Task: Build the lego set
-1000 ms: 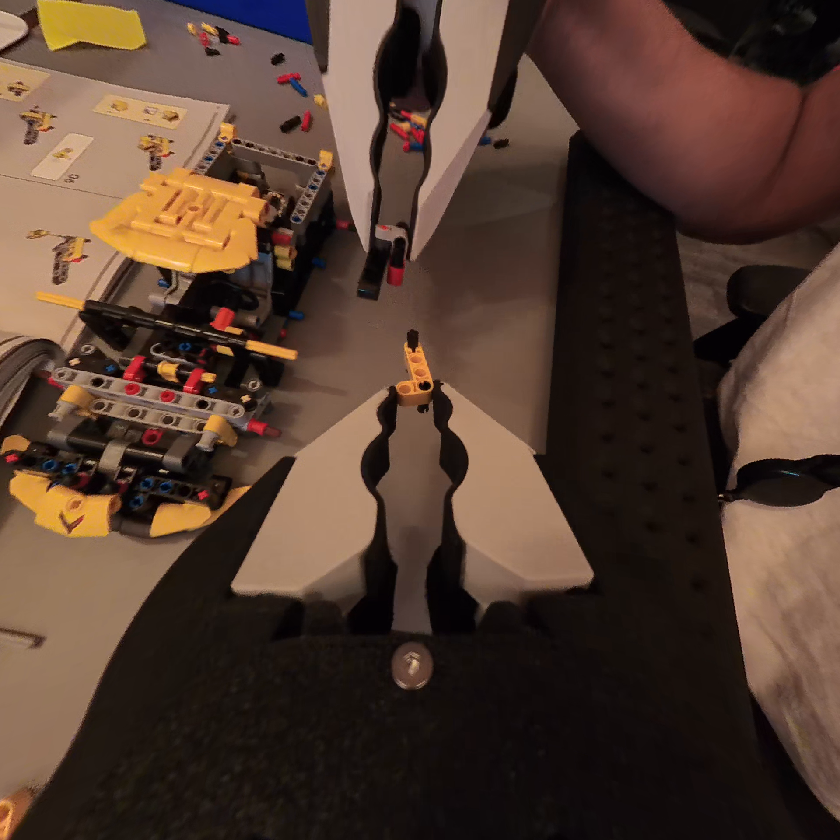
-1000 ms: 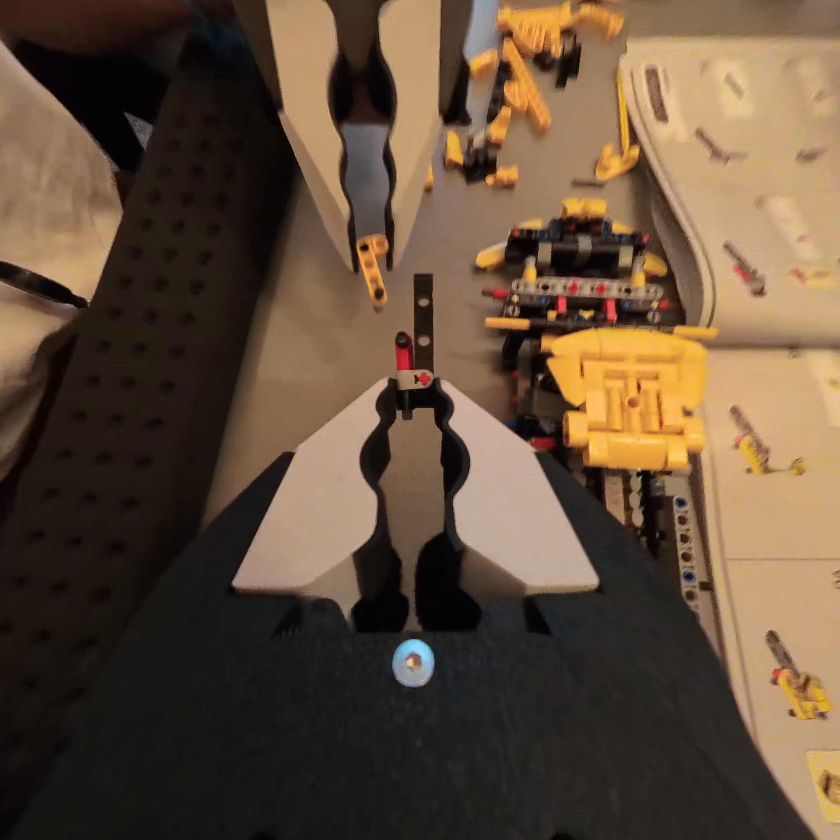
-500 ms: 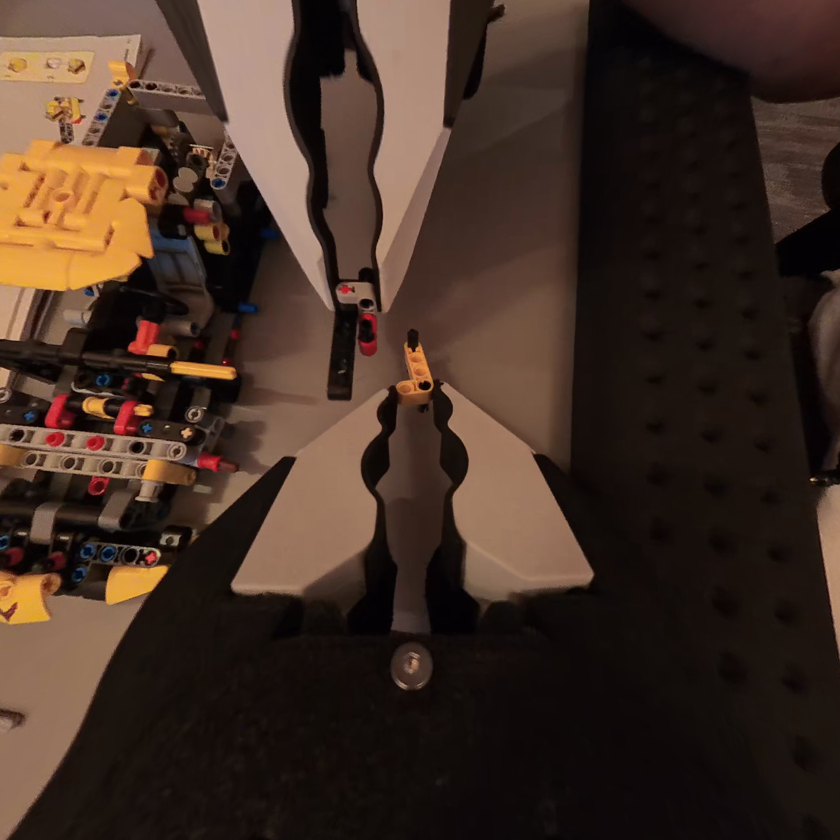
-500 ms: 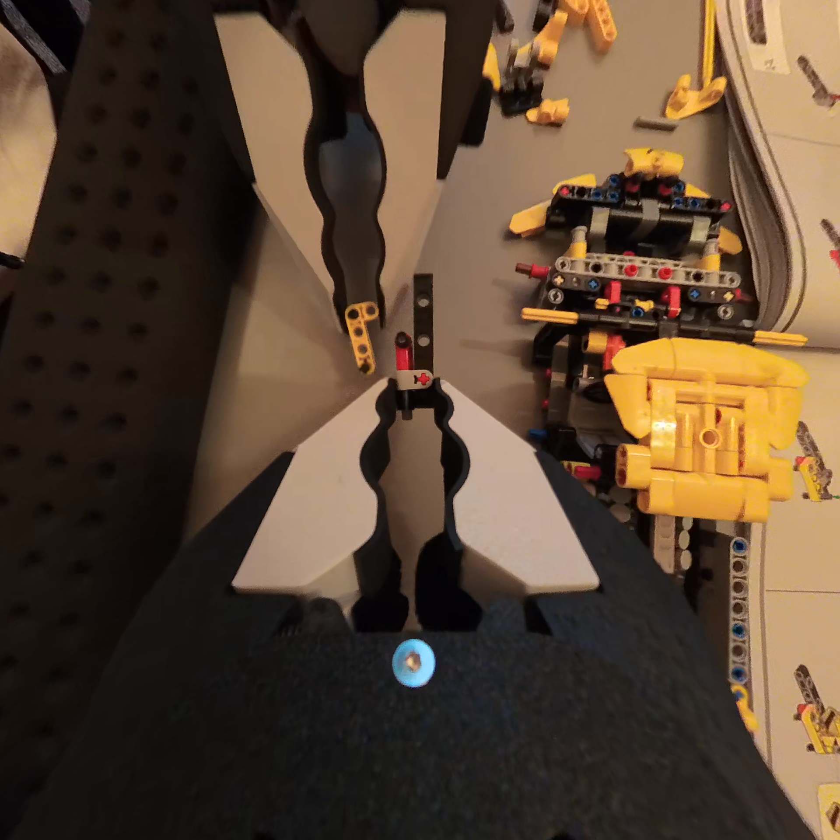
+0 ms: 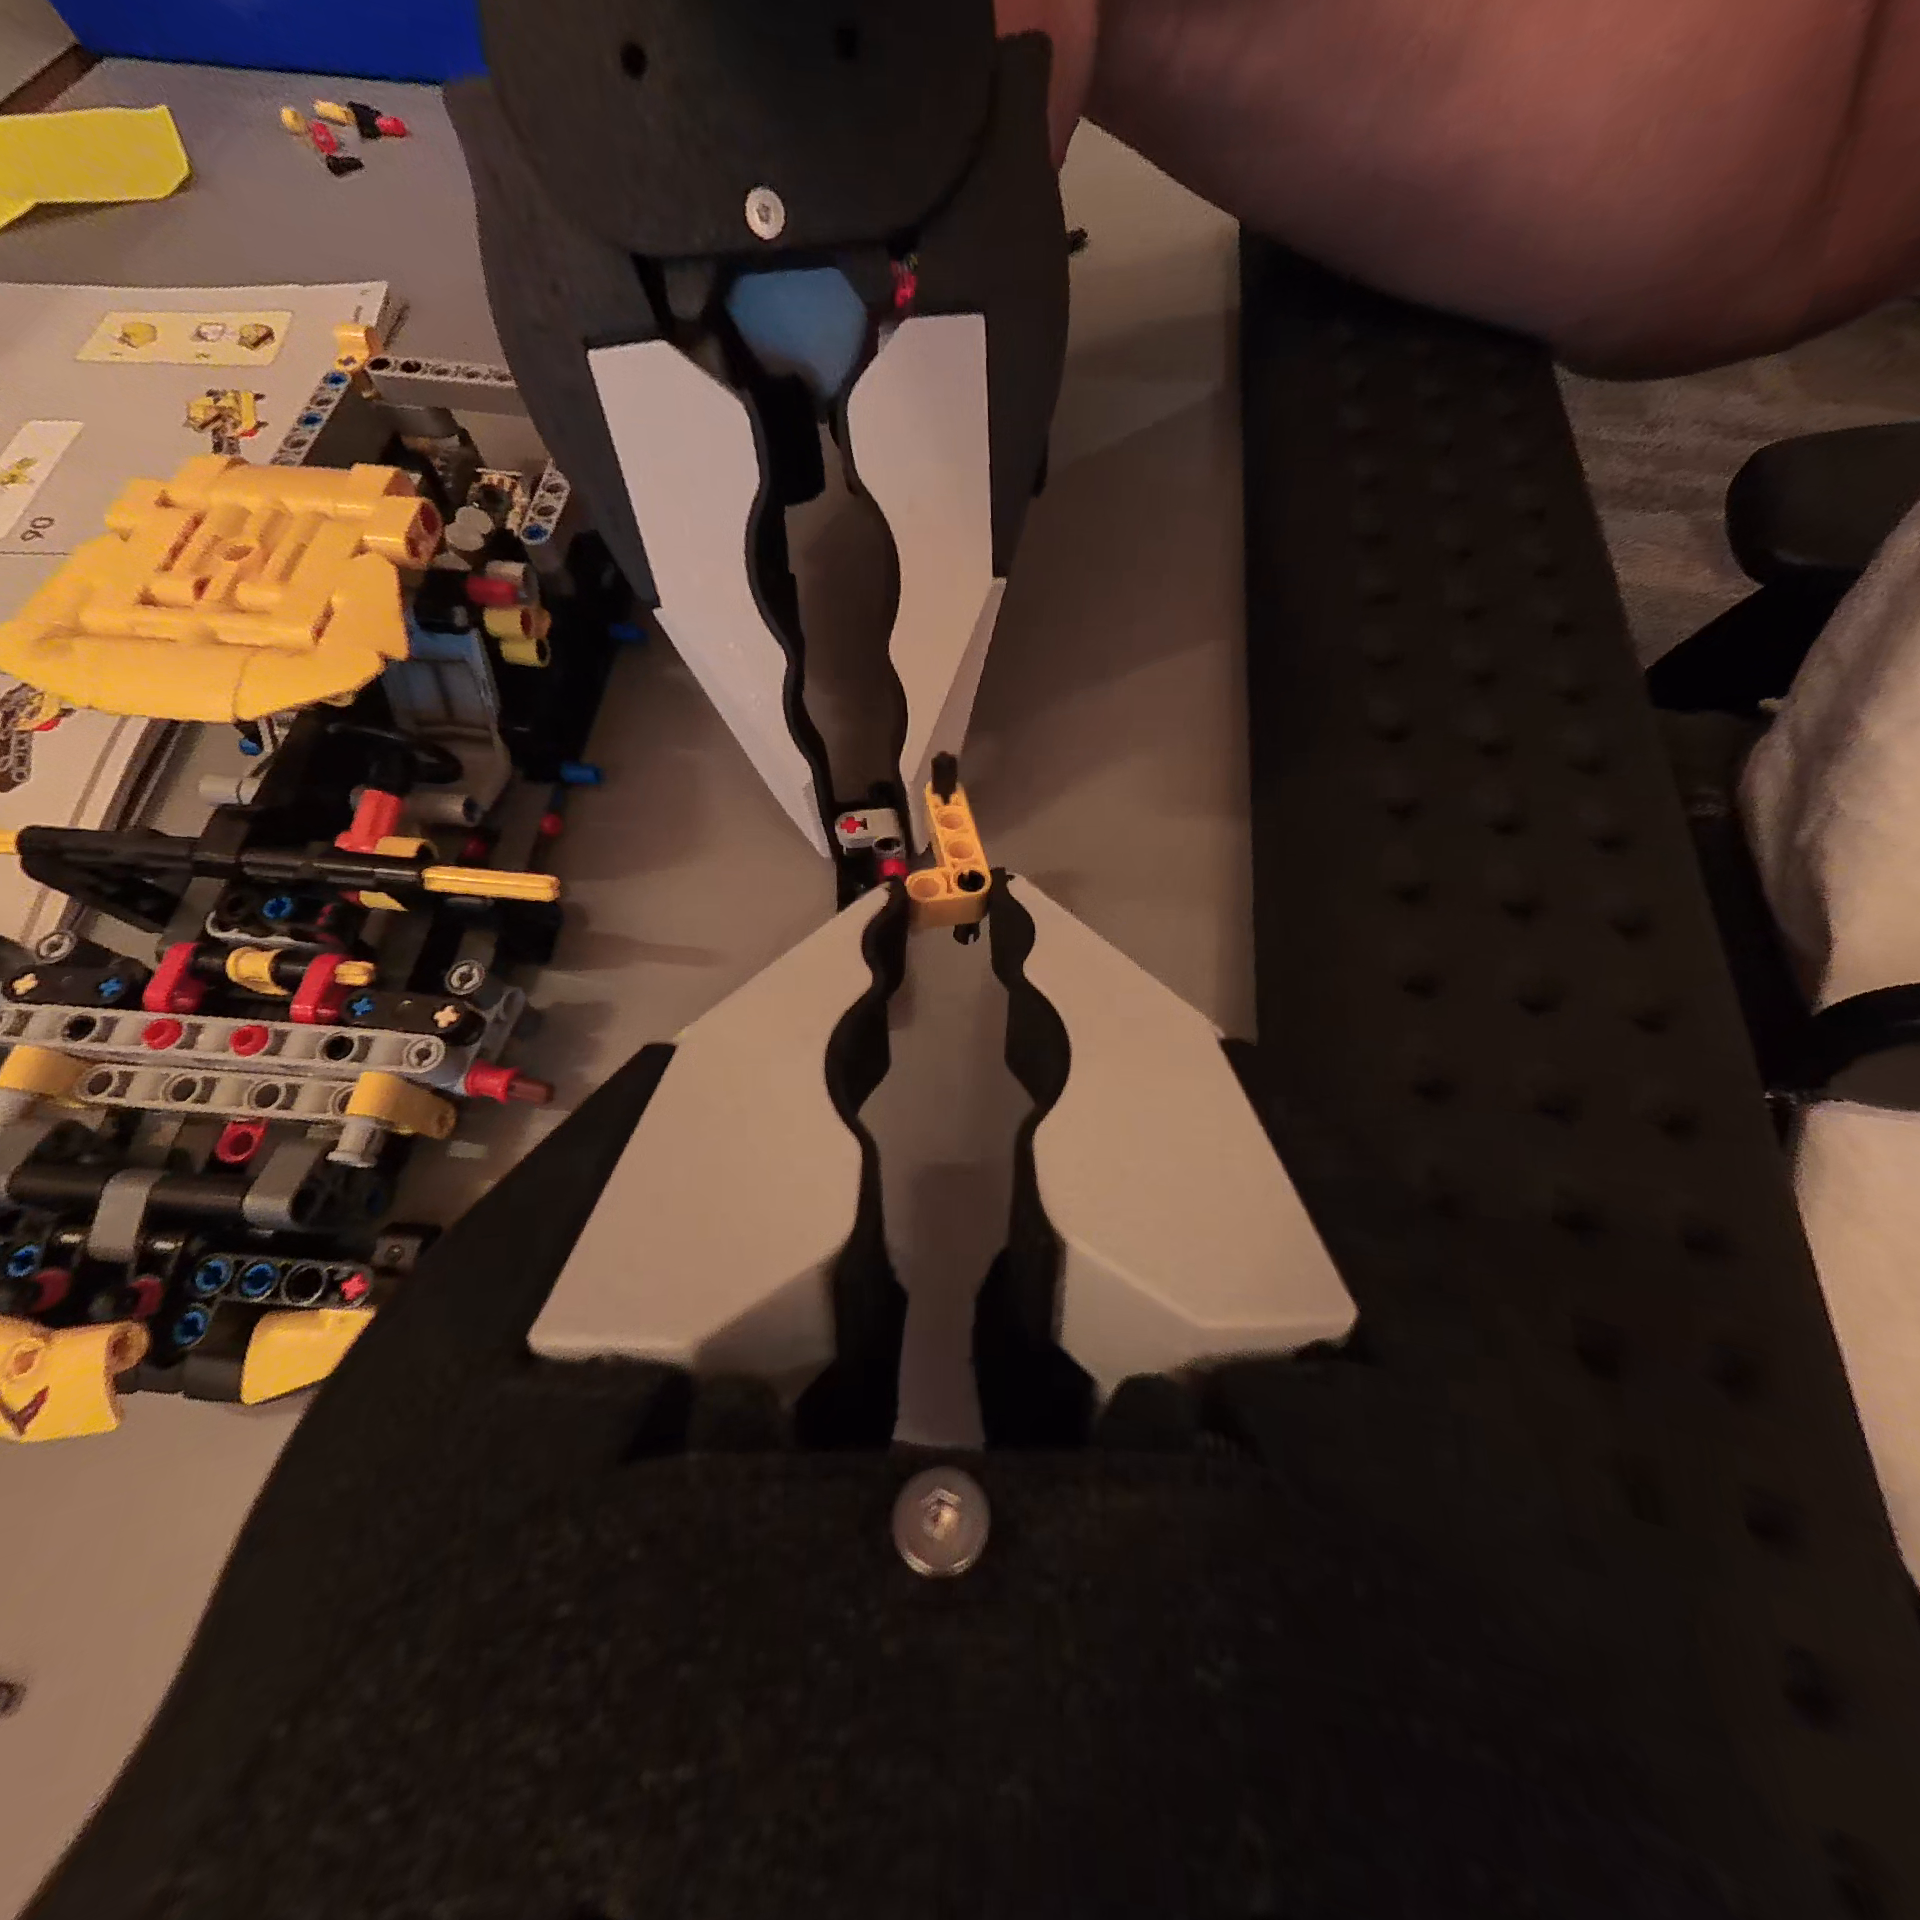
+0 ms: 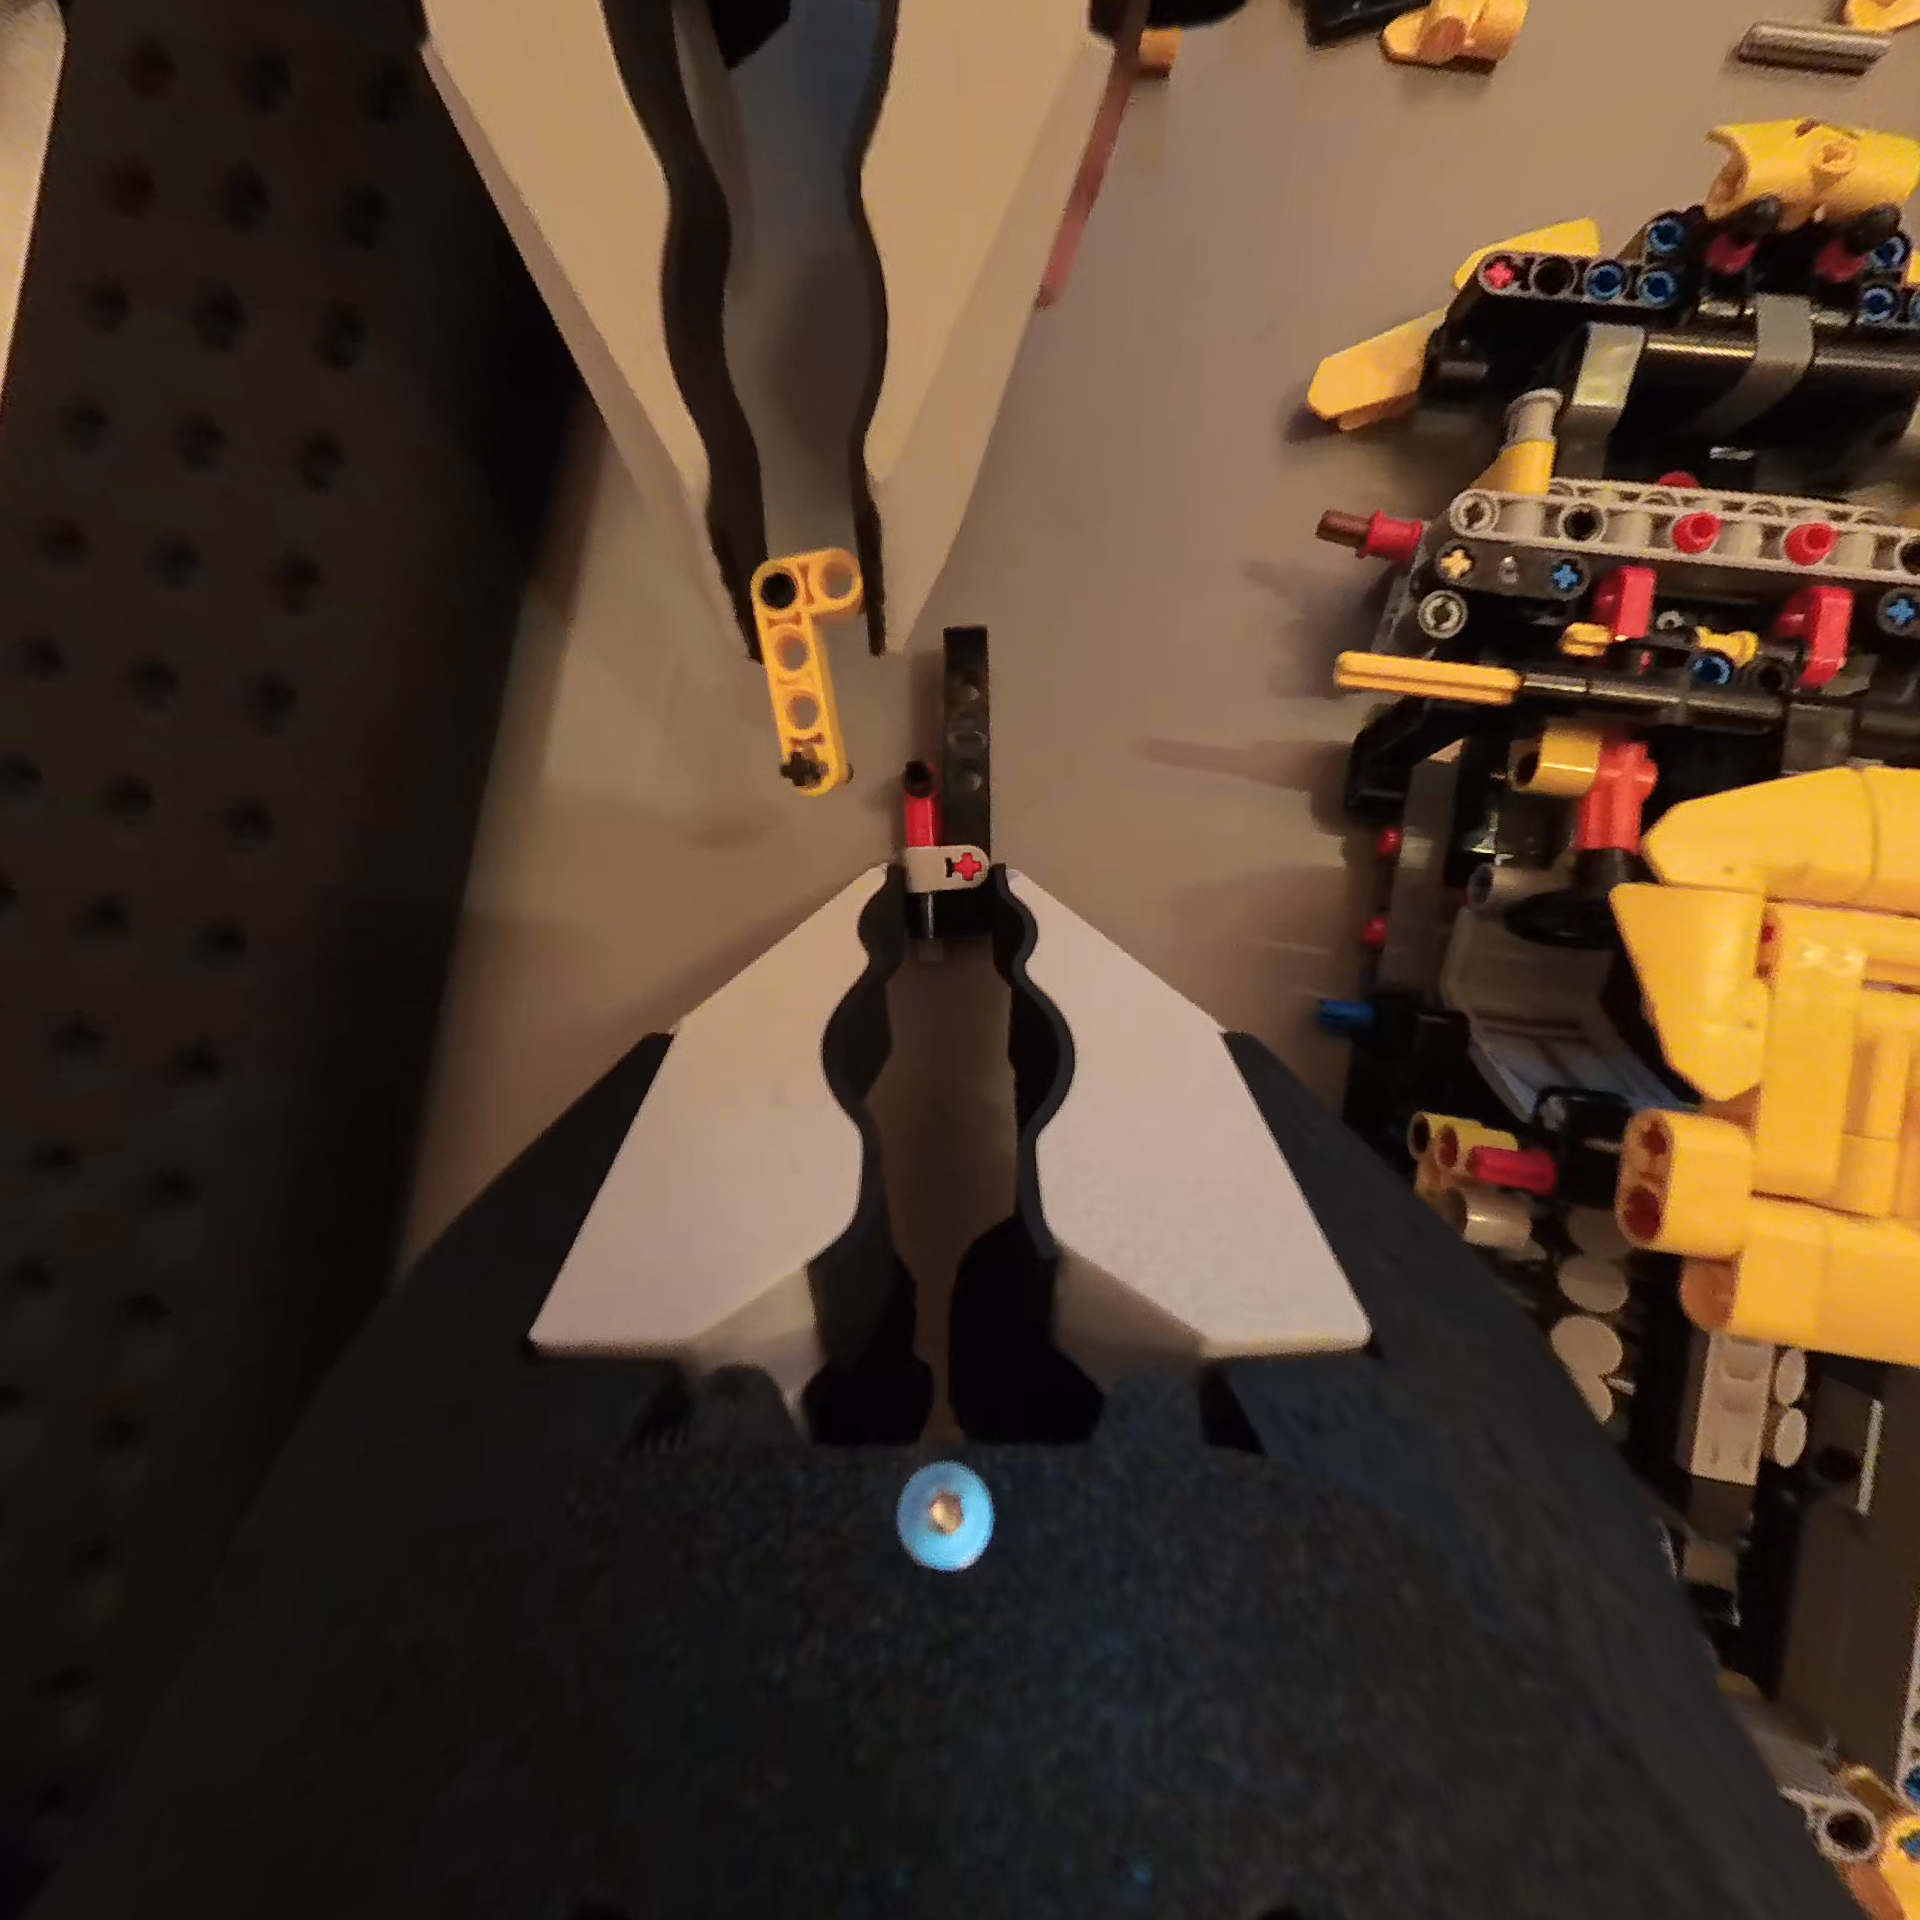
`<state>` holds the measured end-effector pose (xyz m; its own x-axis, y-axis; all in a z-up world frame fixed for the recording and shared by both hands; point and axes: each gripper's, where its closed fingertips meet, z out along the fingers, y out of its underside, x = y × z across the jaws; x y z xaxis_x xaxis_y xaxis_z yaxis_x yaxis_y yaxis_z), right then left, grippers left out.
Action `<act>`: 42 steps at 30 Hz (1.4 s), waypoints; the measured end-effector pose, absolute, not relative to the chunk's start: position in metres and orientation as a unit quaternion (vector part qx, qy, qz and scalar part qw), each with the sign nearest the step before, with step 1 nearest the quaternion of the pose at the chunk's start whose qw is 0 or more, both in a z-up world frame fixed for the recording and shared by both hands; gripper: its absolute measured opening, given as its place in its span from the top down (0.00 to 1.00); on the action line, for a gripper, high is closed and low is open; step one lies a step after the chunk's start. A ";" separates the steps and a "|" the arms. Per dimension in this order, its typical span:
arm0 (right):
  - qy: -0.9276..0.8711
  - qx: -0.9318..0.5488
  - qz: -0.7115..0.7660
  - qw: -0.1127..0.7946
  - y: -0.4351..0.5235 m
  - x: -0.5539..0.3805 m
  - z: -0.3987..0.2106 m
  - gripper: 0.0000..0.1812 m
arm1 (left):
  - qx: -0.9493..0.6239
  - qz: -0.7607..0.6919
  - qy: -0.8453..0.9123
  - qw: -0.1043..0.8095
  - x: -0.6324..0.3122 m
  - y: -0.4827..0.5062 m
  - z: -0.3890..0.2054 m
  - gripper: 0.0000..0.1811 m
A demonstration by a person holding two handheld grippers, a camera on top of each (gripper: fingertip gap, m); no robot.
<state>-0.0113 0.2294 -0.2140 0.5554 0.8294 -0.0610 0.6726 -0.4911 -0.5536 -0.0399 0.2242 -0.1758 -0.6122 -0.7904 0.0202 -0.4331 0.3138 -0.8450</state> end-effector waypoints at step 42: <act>-0.462 -0.809 0.172 0.321 0.234 -0.034 -0.177 0.96 | -0.424 -0.437 0.770 0.192 -0.029 0.227 -0.176 0.92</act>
